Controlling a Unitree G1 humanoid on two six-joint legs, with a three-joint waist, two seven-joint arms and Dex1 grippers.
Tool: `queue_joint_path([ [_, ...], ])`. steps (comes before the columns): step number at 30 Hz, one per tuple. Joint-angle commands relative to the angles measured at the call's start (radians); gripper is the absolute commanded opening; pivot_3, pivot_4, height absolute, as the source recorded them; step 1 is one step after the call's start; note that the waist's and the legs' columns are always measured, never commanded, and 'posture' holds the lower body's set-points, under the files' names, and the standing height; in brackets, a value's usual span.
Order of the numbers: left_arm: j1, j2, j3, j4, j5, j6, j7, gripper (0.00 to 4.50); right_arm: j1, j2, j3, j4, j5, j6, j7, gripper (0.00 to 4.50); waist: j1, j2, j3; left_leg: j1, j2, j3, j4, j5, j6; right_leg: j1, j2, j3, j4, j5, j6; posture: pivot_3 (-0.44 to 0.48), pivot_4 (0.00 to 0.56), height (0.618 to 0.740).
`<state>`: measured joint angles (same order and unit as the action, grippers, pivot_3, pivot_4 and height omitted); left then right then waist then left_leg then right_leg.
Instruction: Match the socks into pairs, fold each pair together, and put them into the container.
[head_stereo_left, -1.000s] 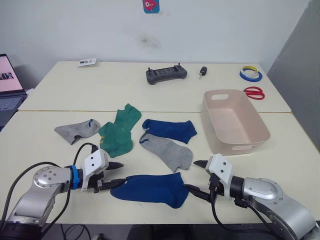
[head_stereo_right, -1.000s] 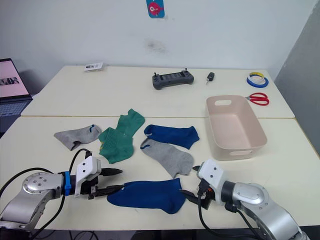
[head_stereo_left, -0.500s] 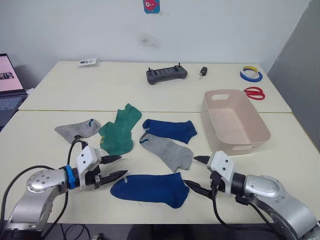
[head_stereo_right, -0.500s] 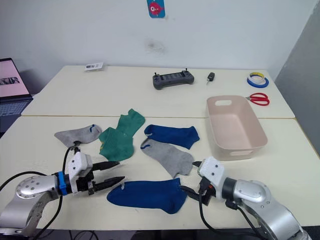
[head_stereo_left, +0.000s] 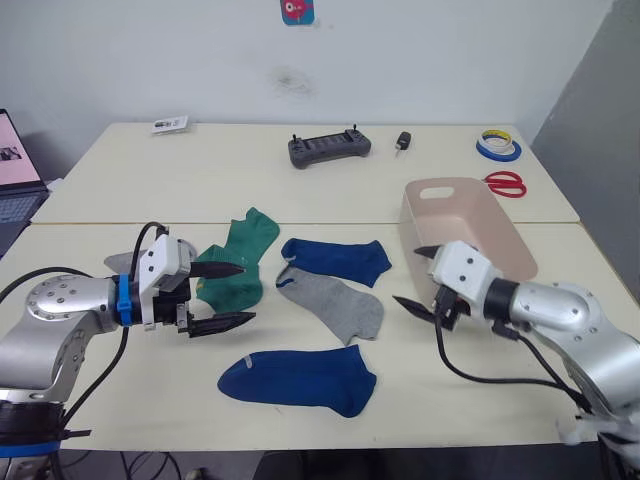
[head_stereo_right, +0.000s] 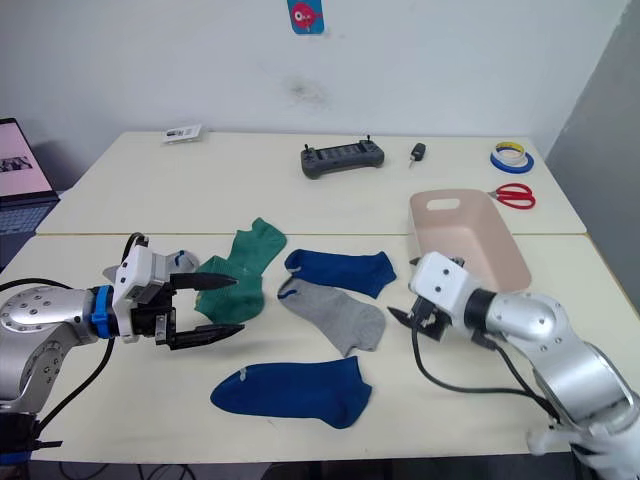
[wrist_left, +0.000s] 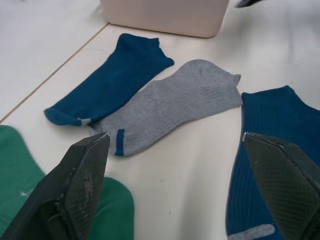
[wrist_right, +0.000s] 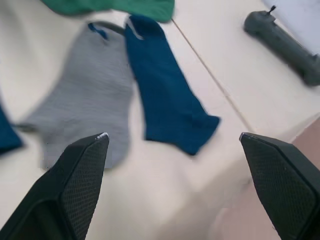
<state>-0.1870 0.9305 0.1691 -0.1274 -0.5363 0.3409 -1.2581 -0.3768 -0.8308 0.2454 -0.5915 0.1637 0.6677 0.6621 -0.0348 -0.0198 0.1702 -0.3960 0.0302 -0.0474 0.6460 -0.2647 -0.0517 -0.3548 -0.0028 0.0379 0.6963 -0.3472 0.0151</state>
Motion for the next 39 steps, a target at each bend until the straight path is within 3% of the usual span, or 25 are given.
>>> queue_joint_path([
  [1, -0.027, -0.012, -0.021, -0.048, 0.004, -0.014, 0.000, 4.44, -0.103, 0.019, 0.118, 0.115, -0.116, -0.109, 0.054, 4.50, 0.000, 0.000, 0.000, 0.000, 0.000, 0.000, 0.000, 0.000, 0.000, 0.000, 0.000, 0.000, 0.000, 0.000, 0.000, 0.000, 0.150, 0.740],
  [12, -0.032, -0.050, -0.067, -0.082, 0.032, -0.021, 0.026, 4.44, -0.375, 0.144, 0.332, 0.586, -0.408, -0.454, 0.163, 4.50, 0.003, 0.000, 0.000, -0.001, 0.000, 0.000, 0.002, 0.000, 0.000, 0.000, -0.001, 0.000, 0.001, 0.000, 0.000, 0.000, 0.150, 0.740],
  [21, -0.028, -0.059, -0.077, -0.082, 0.042, -0.036, 0.030, 4.44, -0.405, 0.197, 0.367, 0.686, -0.501, -0.546, 0.269, 4.50, 0.003, 0.000, 0.000, -0.002, 0.000, 0.000, 0.003, 0.000, 0.000, -0.001, -0.001, 0.000, 0.001, 0.000, 0.000, 0.000, 0.150, 0.740],
  [31, -0.035, -0.074, -0.092, -0.072, 0.062, -0.052, 0.027, 4.44, -0.428, 0.240, 0.357, 0.768, -0.570, -0.525, 0.291, 4.50, 0.003, 0.000, 0.000, 0.000, 0.000, 0.000, 0.003, 0.000, 0.000, 0.000, -0.001, 0.000, 0.002, 0.000, 0.000, 0.000, 0.150, 0.740],
  [34, -0.038, -0.078, -0.096, -0.067, 0.068, -0.058, 0.025, 4.50, -0.436, 0.247, 0.358, 0.788, -0.574, -0.519, 0.313, 3.94, 0.003, 0.000, 0.000, 0.000, 0.000, 0.000, 0.003, 0.000, 0.000, 0.001, -0.001, 0.000, 0.002, 0.000, 0.000, 0.000, 0.150, 0.740],
  [39, -0.034, -0.083, -0.102, -0.063, 0.080, -0.073, 0.022, 4.50, -0.448, 0.257, 0.364, 0.809, -0.579, -0.509, 0.355, 2.26, 0.003, 0.000, 0.000, 0.000, 0.000, 0.000, 0.003, 0.000, 0.000, 0.001, -0.001, 0.000, 0.002, 0.000, 0.000, 0.000, 0.150, 0.740],
])
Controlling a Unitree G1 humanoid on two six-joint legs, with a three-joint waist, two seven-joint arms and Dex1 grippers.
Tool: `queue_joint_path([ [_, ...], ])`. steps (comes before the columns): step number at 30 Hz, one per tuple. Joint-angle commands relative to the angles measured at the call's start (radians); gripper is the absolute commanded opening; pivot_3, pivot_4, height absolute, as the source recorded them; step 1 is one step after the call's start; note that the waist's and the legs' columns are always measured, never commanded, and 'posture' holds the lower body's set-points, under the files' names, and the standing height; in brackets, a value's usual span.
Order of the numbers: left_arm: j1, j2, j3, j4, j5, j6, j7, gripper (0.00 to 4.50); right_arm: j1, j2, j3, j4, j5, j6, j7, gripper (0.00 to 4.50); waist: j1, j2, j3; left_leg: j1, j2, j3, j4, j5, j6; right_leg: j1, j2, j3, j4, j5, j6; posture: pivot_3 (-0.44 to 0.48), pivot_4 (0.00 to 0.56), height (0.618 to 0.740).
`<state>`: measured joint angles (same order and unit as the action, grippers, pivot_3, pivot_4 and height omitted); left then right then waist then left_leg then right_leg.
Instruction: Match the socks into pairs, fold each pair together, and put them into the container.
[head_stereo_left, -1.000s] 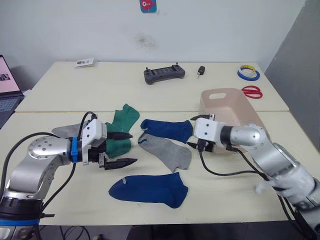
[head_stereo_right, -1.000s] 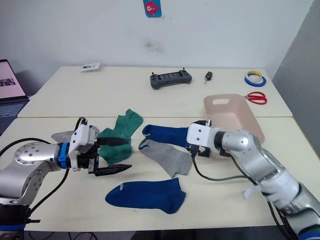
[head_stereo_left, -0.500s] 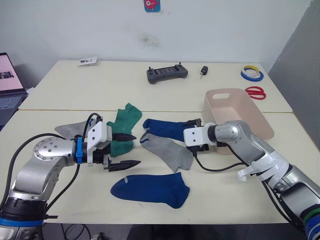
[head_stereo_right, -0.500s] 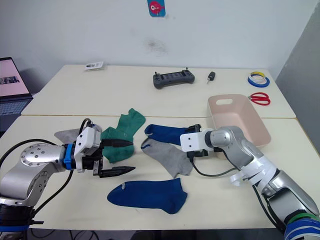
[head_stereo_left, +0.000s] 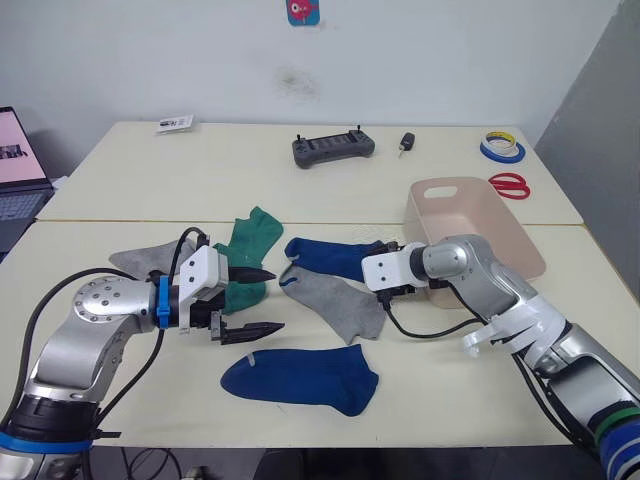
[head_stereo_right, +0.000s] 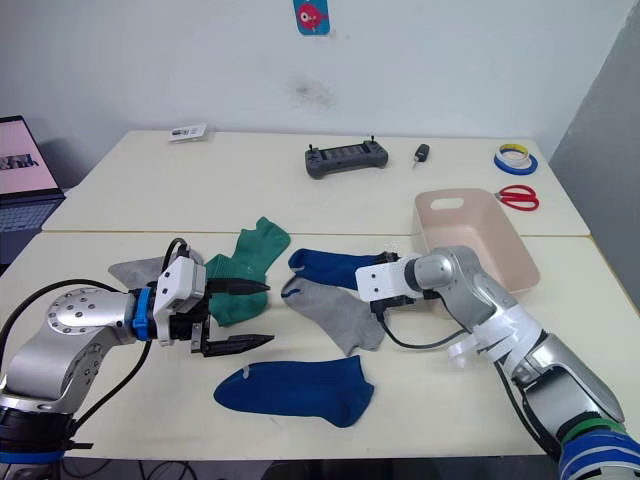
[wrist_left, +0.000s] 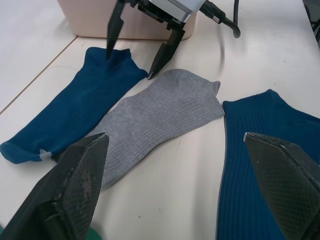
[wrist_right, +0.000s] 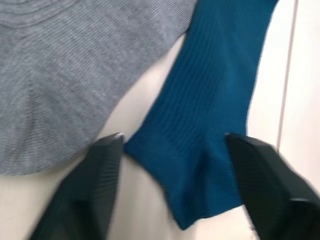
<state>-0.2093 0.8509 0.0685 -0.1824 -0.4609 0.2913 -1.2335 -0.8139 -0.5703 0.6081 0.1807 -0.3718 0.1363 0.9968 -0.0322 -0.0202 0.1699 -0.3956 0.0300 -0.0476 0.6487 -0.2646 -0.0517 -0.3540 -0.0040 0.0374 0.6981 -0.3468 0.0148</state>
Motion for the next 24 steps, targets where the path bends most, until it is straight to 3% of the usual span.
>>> queue_joint_path([
  [1, -0.011, -0.005, -0.003, -0.007, 0.006, -0.025, -0.003, 4.50, -0.015, 0.001, 0.000, 0.043, -0.045, 0.025, 0.023, 1.94, 0.000, 0.000, 0.000, 0.000, 0.000, 0.000, 0.000, 0.000, 0.000, 0.000, 0.000, 0.000, 0.000, 0.000, 0.000, 0.000, 0.150, 0.740],
  [6, -0.002, -0.006, -0.002, 0.001, 0.016, -0.043, -0.005, 4.50, -0.027, 0.017, -0.012, 0.045, -0.043, 0.035, 0.035, 0.13, 0.000, 0.000, 0.000, 0.000, 0.000, 0.000, 0.000, 0.000, 0.000, 0.000, 0.000, 0.000, 0.000, 0.000, 0.000, 0.000, 0.150, 0.740],
  [18, 0.009, 0.007, 0.034, 0.073, 0.037, -0.088, 0.005, 4.50, 0.017, 0.018, -0.101, -0.161, 0.047, 0.113, 0.085, 0.06, 0.000, 0.000, 0.000, -0.002, 0.000, 0.000, 0.000, 0.000, 0.000, -0.002, 0.000, 0.000, 0.000, 0.000, 0.000, 0.000, 0.150, 0.740],
  [24, 0.003, -0.001, 0.054, 0.082, 0.017, -0.072, 0.021, 4.50, 0.100, 0.046, -0.175, -0.271, 0.098, 0.172, 0.029, 0.06, 0.000, 0.000, 0.000, -0.002, 0.000, 0.000, 0.000, 0.000, 0.000, -0.002, 0.000, 0.000, 0.000, 0.000, 0.000, 0.000, 0.150, 0.740],
])
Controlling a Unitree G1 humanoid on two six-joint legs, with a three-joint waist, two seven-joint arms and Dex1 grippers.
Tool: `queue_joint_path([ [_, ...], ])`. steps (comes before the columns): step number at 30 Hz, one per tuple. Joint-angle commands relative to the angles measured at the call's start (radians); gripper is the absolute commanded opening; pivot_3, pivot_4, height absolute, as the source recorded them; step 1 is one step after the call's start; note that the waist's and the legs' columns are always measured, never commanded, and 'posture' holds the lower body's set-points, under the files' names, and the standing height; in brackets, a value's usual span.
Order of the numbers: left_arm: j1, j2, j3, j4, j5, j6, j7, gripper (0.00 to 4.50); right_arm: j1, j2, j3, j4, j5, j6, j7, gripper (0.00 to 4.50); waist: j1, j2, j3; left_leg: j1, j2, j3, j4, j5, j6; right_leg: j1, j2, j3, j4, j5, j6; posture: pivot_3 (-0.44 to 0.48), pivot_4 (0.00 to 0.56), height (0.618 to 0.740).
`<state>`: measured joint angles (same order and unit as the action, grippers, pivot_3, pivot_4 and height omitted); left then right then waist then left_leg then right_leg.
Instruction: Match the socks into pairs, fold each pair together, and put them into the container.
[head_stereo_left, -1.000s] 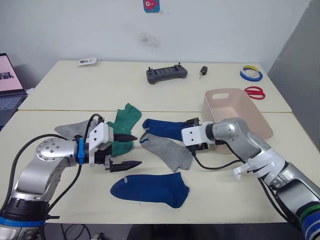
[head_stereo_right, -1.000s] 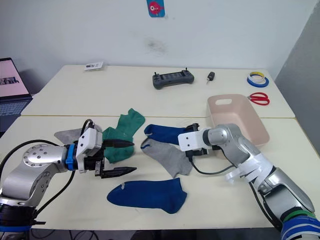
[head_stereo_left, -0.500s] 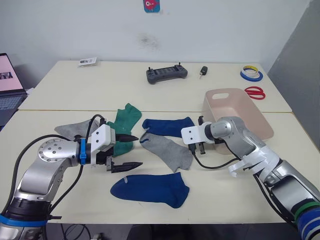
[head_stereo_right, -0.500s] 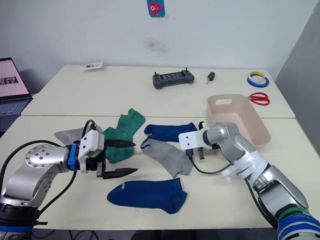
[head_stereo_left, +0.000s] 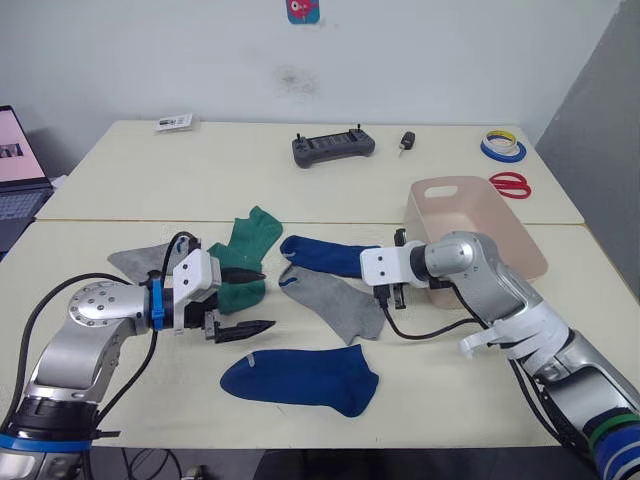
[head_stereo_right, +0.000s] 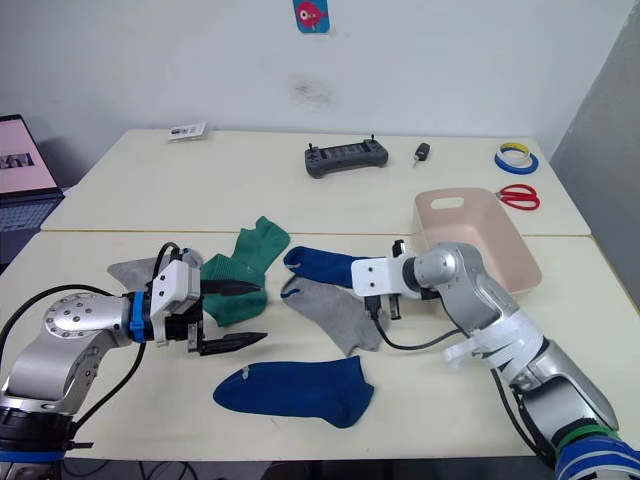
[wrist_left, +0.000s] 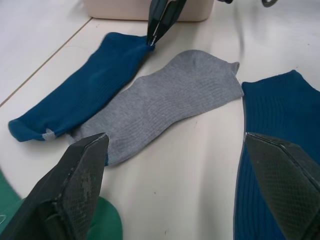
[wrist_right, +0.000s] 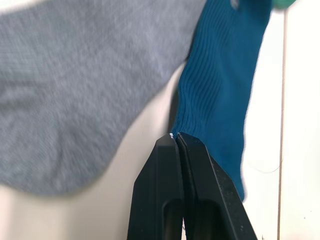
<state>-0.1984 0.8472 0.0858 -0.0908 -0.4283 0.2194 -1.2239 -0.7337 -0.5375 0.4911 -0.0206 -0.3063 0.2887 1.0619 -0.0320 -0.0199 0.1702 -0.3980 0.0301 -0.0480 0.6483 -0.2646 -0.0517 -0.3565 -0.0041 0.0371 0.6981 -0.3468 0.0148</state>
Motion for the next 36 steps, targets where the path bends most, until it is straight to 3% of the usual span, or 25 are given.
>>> queue_joint_path([
  [1, -0.007, 0.004, 0.037, -0.006, -0.014, -0.003, 0.011, 4.50, 0.029, 0.015, -0.063, -0.081, 0.033, 0.029, -0.044, 0.06, 0.000, 0.000, 0.000, 0.000, 0.000, 0.000, 0.000, 0.000, 0.000, 0.000, 0.000, 0.000, 0.000, 0.000, 0.000, 0.000, 0.150, 0.740],
  [6, -0.007, 0.009, 0.036, -0.002, -0.013, -0.008, 0.011, 4.50, 0.096, 0.025, -0.096, -0.150, 0.048, 0.088, -0.079, 0.06, 0.000, 0.000, 0.000, 0.000, 0.000, 0.000, 0.000, 0.000, 0.000, 0.000, 0.000, 0.000, 0.000, 0.000, 0.000, 0.000, 0.150, 0.740],
  [7, -0.007, 0.009, 0.035, -0.001, -0.012, -0.009, 0.011, 4.50, 0.109, 0.028, -0.102, -0.162, 0.051, 0.094, -0.090, 0.23, 0.000, 0.000, 0.000, 0.000, 0.000, 0.000, 0.000, 0.000, 0.000, 0.000, 0.000, 0.000, 0.000, 0.000, 0.000, 0.000, 0.150, 0.740],
  [10, -0.005, 0.007, 0.033, -0.004, -0.012, -0.009, 0.012, 4.50, 0.153, 0.038, -0.116, -0.196, 0.062, 0.112, -0.116, 1.01, 0.000, 0.000, 0.000, 0.000, 0.000, 0.000, 0.000, 0.000, 0.000, 0.000, 0.000, 0.000, 0.000, 0.000, 0.000, 0.000, 0.150, 0.740],
  [17, 0.003, 0.003, 0.026, -0.016, -0.013, -0.009, 0.011, 4.50, 0.230, 0.038, -0.122, -0.246, 0.065, 0.133, -0.174, 3.42, 0.000, 0.000, 0.000, 0.000, 0.000, 0.000, 0.000, 0.000, 0.000, 0.000, 0.000, 0.000, 0.000, 0.000, 0.000, 0.000, 0.150, 0.740],
  [31, 0.000, 0.003, 0.013, -0.034, -0.013, -0.003, 0.011, 4.50, 0.227, 0.121, -0.135, -0.113, 0.093, 0.199, -0.270, 3.42, -0.001, 0.000, 0.000, 0.000, 0.000, 0.000, 0.000, 0.000, 0.000, 0.000, 0.000, 0.000, 0.000, 0.000, 0.000, 0.000, 0.150, 0.740],
  [34, 0.003, 0.003, 0.015, -0.035, -0.013, -0.004, 0.012, 4.50, 0.228, 0.135, -0.138, -0.109, 0.111, 0.216, -0.272, 2.85, -0.001, 0.000, 0.000, 0.000, 0.000, 0.000, 0.000, 0.000, 0.000, 0.000, 0.000, 0.000, 0.000, 0.000, 0.000, 0.000, 0.150, 0.740],
  [36, 0.004, 0.004, 0.016, -0.035, -0.012, -0.005, 0.012, 4.50, 0.227, 0.140, -0.139, -0.111, 0.124, 0.224, -0.271, 2.20, -0.001, 0.000, 0.000, 0.000, 0.000, 0.000, 0.000, 0.000, 0.000, 0.000, 0.000, 0.001, 0.000, 0.000, 0.000, 0.000, 0.150, 0.740],
])
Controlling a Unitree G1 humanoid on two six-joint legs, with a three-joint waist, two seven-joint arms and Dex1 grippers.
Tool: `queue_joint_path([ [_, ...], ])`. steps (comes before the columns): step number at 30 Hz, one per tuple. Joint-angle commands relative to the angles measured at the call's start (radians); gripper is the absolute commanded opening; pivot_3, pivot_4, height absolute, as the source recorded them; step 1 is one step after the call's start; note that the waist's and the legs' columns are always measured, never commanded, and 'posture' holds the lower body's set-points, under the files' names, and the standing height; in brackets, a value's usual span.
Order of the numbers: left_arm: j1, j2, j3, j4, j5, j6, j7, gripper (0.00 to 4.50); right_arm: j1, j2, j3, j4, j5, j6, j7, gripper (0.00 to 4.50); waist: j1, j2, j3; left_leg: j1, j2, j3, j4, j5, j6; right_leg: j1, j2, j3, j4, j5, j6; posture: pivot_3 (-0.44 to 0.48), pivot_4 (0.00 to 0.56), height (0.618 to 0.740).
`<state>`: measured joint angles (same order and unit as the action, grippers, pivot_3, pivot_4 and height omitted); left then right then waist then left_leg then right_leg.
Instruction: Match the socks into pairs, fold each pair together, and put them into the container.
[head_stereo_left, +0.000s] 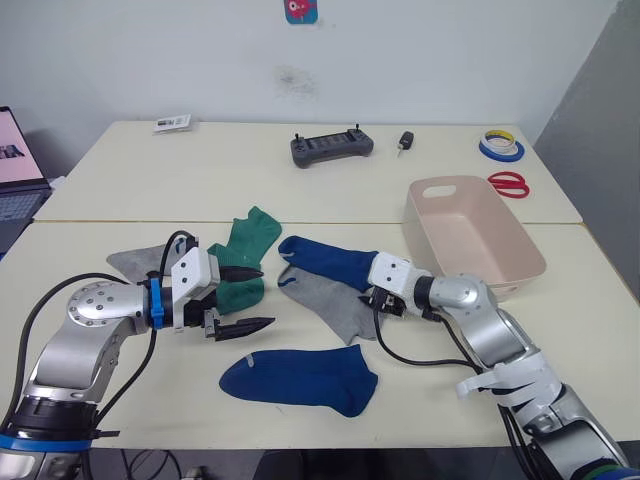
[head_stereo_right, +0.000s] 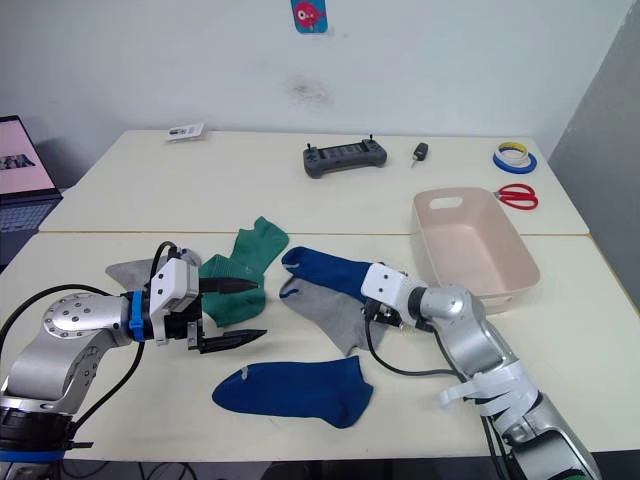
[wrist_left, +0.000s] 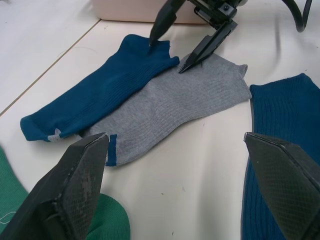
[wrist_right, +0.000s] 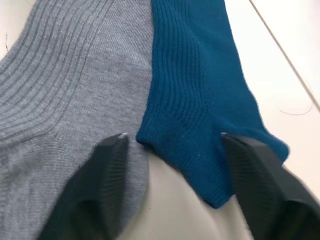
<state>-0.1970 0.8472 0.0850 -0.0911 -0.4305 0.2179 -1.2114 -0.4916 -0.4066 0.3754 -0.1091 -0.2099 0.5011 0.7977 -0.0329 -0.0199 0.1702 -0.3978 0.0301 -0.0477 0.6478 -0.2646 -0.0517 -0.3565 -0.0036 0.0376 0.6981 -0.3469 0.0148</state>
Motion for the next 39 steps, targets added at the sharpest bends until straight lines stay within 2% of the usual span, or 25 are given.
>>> queue_joint_path([
  [1, 0.004, 0.004, 0.018, -0.036, -0.009, -0.004, 0.000, 4.50, -0.015, 0.010, -0.023, -0.026, 0.030, 0.015, -0.007, 1.84, 0.000, 0.000, 0.000, 0.000, 0.000, 0.000, 0.000, 0.000, 0.000, 0.000, 0.000, 0.000, 0.000, 0.000, 0.000, 0.000, 0.150, 0.740],
  [6, 0.012, 0.006, 0.022, -0.032, -0.006, -0.013, 0.000, 4.50, -0.019, 0.009, -0.026, -0.050, 0.054, 0.035, -0.003, 0.06, 0.000, 0.000, 0.000, 0.000, 0.000, 0.000, 0.000, 0.000, 0.000, 0.000, 0.000, 0.000, 0.000, 0.000, 0.000, 0.000, 0.150, 0.740],
  [14, -0.020, -0.024, 0.035, 0.030, 0.021, -0.073, 0.047, 4.50, -0.055, -0.014, -0.046, -0.157, 0.120, 0.102, 0.037, 0.02, 0.000, 0.000, 0.000, 0.000, 0.000, 0.000, 0.000, 0.000, 0.000, 0.000, 0.000, 0.000, 0.000, 0.000, 0.000, 0.000, 0.150, 0.740],
  [21, -0.067, -0.066, 0.043, 0.124, 0.037, -0.120, 0.097, 4.50, -0.184, -0.047, -0.072, -0.233, 0.223, 0.200, 0.117, 0.02, 0.000, 0.000, 0.000, 0.000, 0.000, 0.000, 0.000, 0.000, 0.000, 0.000, 0.000, 0.000, 0.000, 0.000, 0.000, 0.000, 0.150, 0.740],
  [26, -0.116, -0.082, 0.009, 0.218, 0.091, -0.185, 0.102, 4.50, -0.268, -0.093, -0.083, -0.259, 0.312, 0.266, 0.188, 0.02, 0.000, 0.000, 0.000, 0.000, 0.000, -0.001, 0.000, 0.000, 0.000, 0.000, 0.000, -0.001, 0.000, 0.000, 0.000, 0.000, 0.150, 0.740],
  [34, -0.147, -0.185, -0.058, 0.295, 0.184, -0.298, 0.155, 4.50, -0.332, -0.127, -0.073, -0.273, 0.387, 0.325, 0.205, 0.02, 0.001, 0.000, 0.000, -0.001, 0.000, -0.001, 0.000, 0.000, 0.000, 0.000, -0.001, -0.001, 0.000, 0.000, 0.000, 0.000, 0.150, 0.740],
  [39, -0.239, -0.255, -0.062, 0.449, 0.227, -0.391, 0.210, 4.50, -0.350, -0.144, -0.071, -0.284, 0.410, 0.334, 0.203, 0.02, 0.002, 0.000, 0.000, -0.001, 0.000, -0.002, 0.001, 0.000, 0.000, 0.000, -0.001, -0.002, 0.000, 0.000, 0.000, 0.000, 0.150, 0.740],
])
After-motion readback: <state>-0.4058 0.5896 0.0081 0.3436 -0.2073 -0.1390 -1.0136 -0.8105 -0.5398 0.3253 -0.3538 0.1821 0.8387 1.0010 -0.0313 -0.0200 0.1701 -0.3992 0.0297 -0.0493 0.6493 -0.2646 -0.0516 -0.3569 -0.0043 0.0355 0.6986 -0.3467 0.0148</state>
